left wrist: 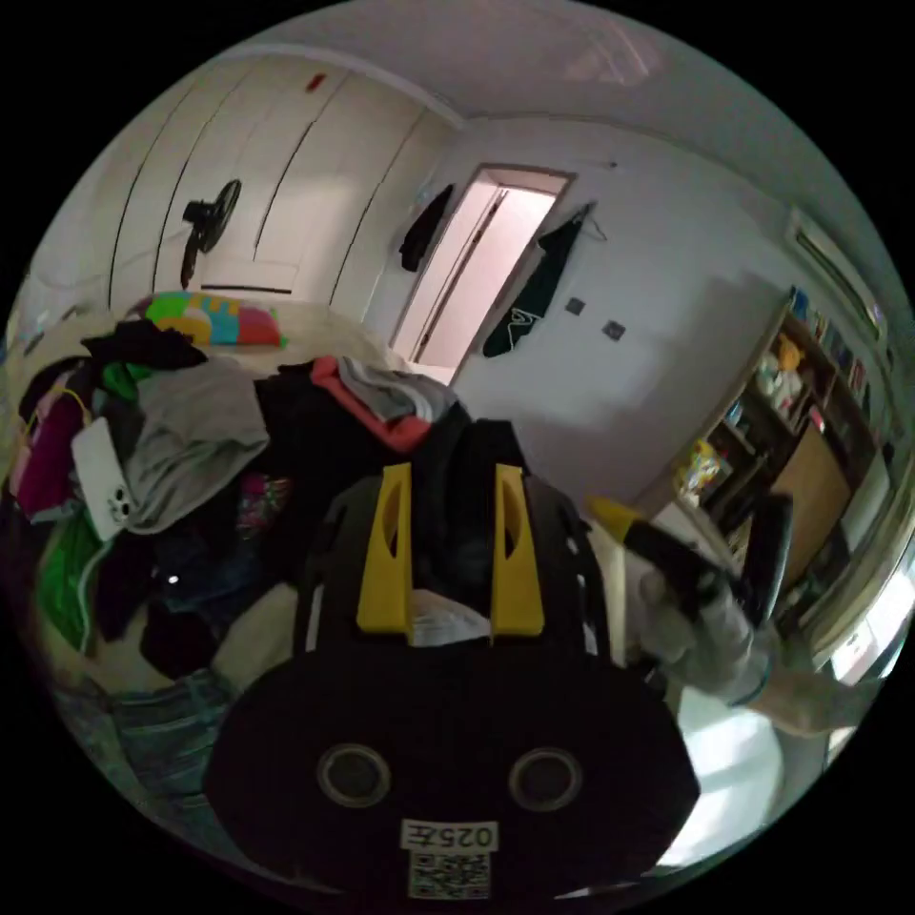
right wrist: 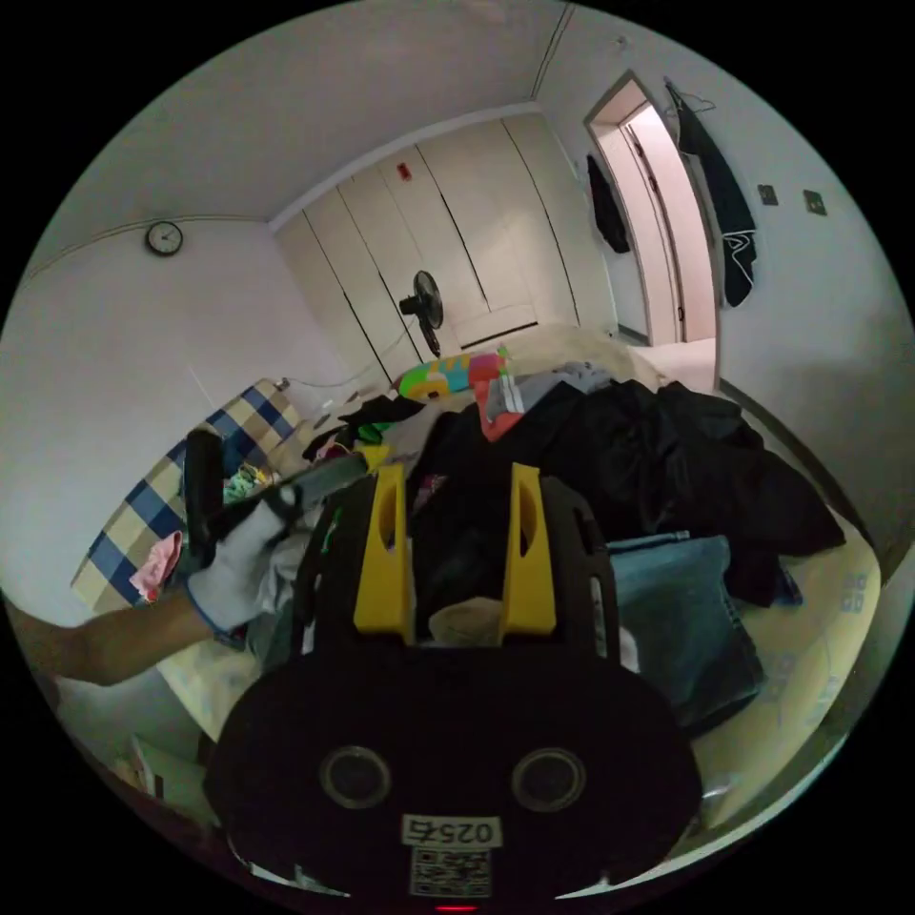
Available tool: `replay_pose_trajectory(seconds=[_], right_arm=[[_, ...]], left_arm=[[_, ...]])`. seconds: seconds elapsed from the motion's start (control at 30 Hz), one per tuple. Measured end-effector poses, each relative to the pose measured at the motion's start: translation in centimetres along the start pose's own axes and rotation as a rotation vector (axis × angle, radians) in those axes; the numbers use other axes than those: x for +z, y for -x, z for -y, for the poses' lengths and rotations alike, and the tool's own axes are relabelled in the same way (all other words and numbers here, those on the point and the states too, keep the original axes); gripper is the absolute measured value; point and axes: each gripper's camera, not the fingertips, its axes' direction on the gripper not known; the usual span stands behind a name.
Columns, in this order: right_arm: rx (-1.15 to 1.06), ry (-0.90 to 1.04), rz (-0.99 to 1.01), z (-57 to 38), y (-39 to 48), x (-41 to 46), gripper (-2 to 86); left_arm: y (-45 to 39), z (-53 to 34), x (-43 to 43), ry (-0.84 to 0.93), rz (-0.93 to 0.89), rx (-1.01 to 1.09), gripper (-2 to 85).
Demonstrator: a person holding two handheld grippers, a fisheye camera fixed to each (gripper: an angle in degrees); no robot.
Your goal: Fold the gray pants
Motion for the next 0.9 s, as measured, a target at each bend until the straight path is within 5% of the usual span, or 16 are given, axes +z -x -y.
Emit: replay_pose_trajectory(seconds=[0.37,0.6,0.7,0.9], right_arm=[[-0.017,0.06,-0.078,5.5,-0.5,-4.2,14.6],[-0.009,0.087,-0.142,10.8,-3.2,2.3,15.9],[-0.062,0.108,-0.193,15.7,-6.2,6.8,17.7],[0.038,0.367,-0.177,25.1,-13.3,16.8,17.7]], left_arm=[[3.3,20.6,19.3,0.359,0.12,-0.226,11.8],[0.0,26.0,22.5,0.577,0.265,0.165,4.8],[0.4,28.4,22.9,0.695,0.227,0.208,3.7],[5.4,28.6,19.2,0.61,-0.034,0.028,1.3]])
